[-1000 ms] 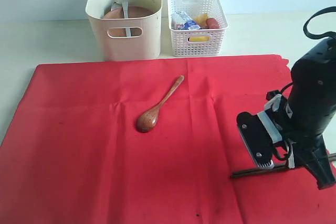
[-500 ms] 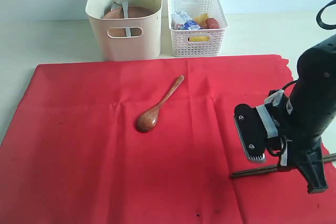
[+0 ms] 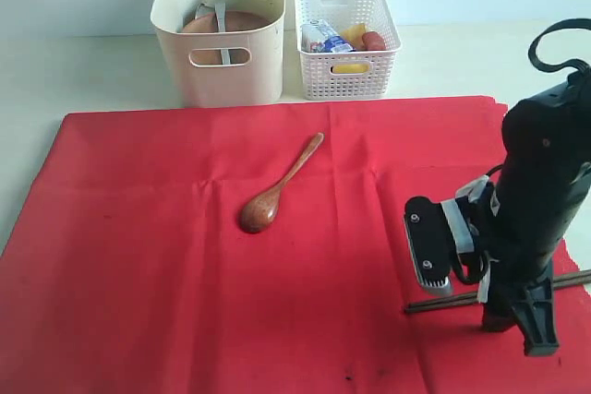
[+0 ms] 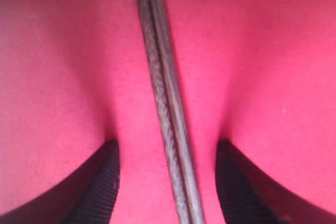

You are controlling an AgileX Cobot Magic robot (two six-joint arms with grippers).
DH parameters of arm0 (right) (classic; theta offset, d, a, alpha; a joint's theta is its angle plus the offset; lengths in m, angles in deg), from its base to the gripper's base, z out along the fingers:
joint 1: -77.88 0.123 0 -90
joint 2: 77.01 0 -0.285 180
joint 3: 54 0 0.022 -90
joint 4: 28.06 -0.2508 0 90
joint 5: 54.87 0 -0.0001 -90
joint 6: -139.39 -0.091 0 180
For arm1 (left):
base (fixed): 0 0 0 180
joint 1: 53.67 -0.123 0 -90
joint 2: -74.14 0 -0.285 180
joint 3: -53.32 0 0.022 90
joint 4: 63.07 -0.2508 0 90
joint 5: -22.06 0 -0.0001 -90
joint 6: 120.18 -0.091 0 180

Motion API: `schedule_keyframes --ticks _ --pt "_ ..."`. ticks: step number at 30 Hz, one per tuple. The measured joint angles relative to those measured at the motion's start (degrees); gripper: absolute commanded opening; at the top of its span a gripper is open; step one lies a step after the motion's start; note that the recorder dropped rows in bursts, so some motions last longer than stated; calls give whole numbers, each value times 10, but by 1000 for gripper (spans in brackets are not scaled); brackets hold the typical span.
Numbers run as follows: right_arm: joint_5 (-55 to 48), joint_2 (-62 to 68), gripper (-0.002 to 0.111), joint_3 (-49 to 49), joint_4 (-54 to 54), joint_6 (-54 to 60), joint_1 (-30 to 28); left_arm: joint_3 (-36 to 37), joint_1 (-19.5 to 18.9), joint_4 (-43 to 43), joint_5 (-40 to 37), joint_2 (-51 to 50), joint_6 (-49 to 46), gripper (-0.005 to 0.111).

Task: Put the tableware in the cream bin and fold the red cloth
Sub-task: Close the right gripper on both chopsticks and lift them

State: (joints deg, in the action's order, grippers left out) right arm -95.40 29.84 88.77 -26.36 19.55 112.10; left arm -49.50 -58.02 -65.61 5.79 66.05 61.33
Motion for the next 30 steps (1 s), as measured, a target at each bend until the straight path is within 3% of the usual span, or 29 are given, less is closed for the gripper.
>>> schedule_keyframes --ticks 7,12,24,30 --pt "9 2 17 4 5 -4 0 0 0 0 0 0 0 1" --pt "4 -13 0 3 1 -5 0 0 0 0 0 0 0 1" --pt "-11 -26 0 3 23 -5 0 0 0 0 0 0 0 1" --pt "-104 -26 0 66 36 -25 0 0 0 0 0 0 0 1"
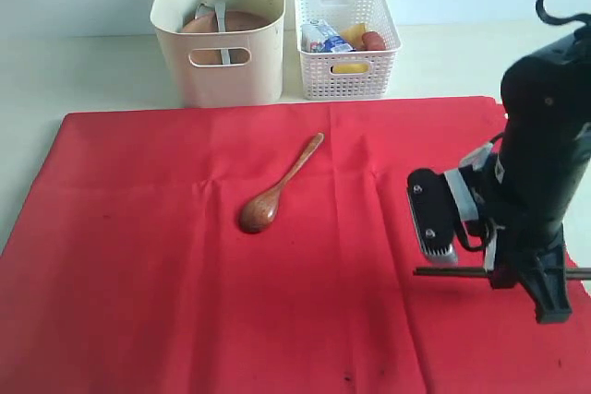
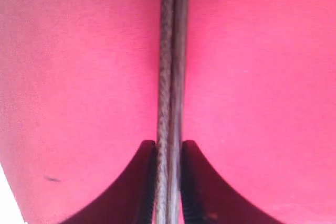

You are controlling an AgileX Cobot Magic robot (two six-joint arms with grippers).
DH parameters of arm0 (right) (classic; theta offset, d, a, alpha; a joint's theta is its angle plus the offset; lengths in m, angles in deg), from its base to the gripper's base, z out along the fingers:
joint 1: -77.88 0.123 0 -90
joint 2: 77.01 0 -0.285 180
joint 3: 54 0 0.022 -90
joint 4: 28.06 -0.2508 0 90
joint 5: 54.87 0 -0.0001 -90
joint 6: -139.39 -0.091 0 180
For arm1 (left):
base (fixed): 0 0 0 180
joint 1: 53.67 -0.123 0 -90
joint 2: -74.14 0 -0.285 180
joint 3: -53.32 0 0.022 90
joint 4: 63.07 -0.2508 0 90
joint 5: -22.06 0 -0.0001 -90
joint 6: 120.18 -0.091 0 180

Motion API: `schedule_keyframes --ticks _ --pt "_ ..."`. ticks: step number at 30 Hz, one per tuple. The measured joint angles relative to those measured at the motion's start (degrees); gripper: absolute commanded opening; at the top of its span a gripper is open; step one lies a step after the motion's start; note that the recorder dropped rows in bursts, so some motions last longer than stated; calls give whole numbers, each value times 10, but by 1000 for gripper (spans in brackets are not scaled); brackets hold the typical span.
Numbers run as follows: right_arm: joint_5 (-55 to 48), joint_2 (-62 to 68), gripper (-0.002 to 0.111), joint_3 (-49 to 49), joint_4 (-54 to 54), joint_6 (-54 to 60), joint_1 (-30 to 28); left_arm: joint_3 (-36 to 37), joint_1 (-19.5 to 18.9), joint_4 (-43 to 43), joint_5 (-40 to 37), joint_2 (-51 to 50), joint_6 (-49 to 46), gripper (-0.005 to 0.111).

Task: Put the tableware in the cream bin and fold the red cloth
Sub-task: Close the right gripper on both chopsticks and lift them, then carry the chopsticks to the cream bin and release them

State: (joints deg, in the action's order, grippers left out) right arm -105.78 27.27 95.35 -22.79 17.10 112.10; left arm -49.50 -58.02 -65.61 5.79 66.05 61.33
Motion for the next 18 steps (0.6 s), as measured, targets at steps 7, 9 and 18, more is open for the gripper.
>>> schedule_keyframes --ticks 7,9,18 --pt "-43 0 0 118 7 -6 0 0 0 0 0 0 0 1" --pt "-32 0 0 156 8 0 0 0 0 0 0 0 0 1" --pt "100 1 0 319 -57 154 0 0 0 0 0 0 0 1"
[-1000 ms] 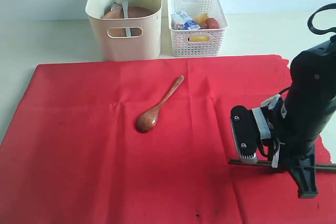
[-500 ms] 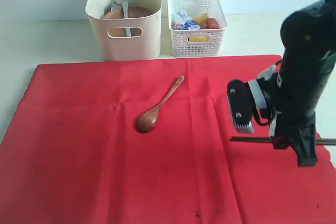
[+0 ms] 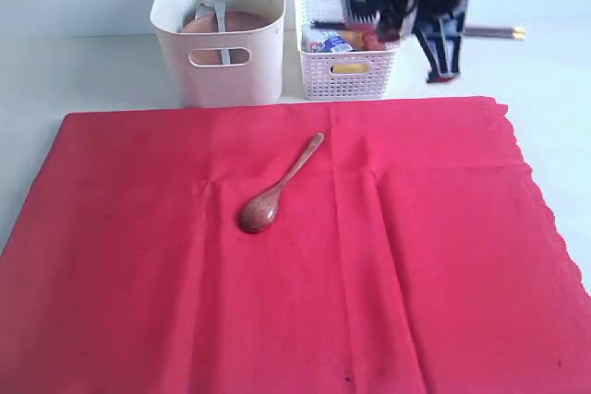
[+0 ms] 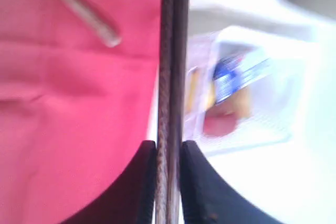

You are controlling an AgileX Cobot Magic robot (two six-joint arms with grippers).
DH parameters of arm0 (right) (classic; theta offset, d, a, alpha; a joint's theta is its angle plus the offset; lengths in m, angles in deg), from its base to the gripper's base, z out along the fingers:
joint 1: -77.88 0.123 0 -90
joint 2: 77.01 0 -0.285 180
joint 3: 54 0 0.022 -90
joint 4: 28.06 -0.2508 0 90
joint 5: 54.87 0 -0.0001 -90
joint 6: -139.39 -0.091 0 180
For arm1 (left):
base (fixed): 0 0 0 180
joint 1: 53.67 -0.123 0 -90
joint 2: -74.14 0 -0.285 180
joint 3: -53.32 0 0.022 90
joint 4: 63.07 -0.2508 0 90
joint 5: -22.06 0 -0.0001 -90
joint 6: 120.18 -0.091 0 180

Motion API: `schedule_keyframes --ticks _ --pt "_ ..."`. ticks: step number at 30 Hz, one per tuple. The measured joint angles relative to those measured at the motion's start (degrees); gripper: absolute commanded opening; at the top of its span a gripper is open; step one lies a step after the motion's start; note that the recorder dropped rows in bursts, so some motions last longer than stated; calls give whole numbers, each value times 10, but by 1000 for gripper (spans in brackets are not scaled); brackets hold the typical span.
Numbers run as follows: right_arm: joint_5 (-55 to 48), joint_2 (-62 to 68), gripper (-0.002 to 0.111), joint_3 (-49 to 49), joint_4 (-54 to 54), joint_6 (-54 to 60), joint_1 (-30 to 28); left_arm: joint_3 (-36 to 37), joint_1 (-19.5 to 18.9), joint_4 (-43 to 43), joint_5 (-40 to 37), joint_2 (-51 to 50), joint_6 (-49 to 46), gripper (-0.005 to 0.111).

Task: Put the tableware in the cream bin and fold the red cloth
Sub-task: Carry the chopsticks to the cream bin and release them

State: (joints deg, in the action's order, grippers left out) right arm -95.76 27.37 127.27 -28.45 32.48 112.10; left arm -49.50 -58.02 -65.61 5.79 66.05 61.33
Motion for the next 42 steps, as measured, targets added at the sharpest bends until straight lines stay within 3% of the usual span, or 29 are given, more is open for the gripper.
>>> schedule_keyframes --ticks 10,14,32,36,42 --pt "119 81 0 115 -458 395 0 0 0 0 0 0 0 1" --pt "116 116 0 154 -572 464 0 0 0 0 0 0 0 1" --pt "118 252 0 294 -601 469 64 0 0 0 0 0 0 1" --pt "170 300 0 325 -602 469 65 0 0 0 0 0 0 1" --pt "280 368 18 366 -702 469 65 0 0 0 0 0 0 1"
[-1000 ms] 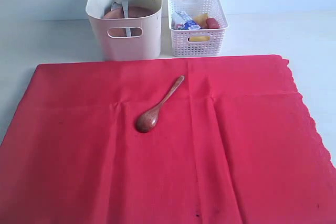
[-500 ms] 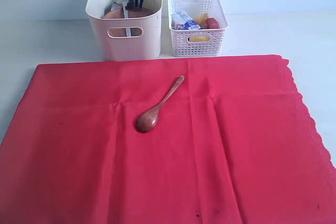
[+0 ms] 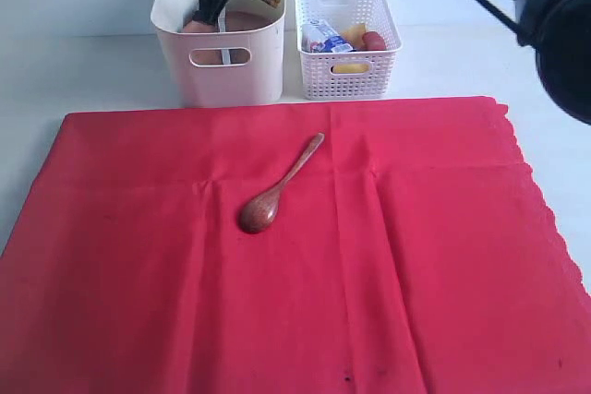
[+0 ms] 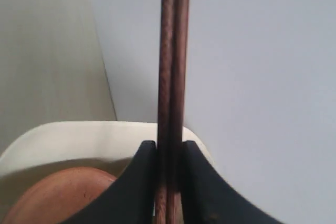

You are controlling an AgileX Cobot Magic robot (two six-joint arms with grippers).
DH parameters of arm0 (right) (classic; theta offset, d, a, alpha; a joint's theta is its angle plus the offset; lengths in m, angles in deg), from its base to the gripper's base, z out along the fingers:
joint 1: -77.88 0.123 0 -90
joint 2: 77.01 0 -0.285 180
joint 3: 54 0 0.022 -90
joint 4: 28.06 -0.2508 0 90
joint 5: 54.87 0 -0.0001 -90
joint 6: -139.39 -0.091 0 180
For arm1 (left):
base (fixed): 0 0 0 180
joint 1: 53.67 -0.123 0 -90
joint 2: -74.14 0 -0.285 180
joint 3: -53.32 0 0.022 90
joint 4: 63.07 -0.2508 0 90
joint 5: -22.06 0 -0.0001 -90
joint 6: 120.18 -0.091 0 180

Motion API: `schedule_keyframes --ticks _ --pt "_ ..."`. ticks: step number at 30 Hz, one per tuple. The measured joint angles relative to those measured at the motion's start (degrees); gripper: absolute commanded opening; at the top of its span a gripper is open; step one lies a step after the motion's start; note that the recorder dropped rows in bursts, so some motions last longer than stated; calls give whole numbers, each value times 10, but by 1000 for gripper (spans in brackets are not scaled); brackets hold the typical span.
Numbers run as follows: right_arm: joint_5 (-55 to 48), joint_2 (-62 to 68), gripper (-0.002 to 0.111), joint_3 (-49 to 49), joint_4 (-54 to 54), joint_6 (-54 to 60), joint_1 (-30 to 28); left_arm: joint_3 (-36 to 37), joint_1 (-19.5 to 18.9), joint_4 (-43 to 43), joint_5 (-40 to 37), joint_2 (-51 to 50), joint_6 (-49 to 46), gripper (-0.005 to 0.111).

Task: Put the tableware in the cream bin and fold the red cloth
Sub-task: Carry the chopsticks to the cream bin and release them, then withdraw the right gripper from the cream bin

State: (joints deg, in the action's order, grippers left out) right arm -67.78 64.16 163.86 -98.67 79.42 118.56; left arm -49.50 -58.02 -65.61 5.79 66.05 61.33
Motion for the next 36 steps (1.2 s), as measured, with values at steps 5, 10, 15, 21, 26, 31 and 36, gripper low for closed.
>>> schedule_keyframes --ticks 5,10,15,21,26,31,36 --pt "20 18 46 22 -49 0 0 0 0 0 0 0 0 1" --pt "63 18 59 24 -91 -16 0 0 0 0 0 0 0 1" --pt "118 18 59 24 -111 -103 0 0 0 0 0 0 0 1" --pt "125 -2 54 24 -115 -210 0 0 0 0 0 0 0 1" --pt "106 -32 46 24 -119 -277 0 0 0 0 0 0 0 1" --pt "63 -55 26 24 -97 -295 0 0 0 0 0 0 0 1" --pt "29 -70 12 24 -14 -374 0 0 0 0 0 0 0 1"
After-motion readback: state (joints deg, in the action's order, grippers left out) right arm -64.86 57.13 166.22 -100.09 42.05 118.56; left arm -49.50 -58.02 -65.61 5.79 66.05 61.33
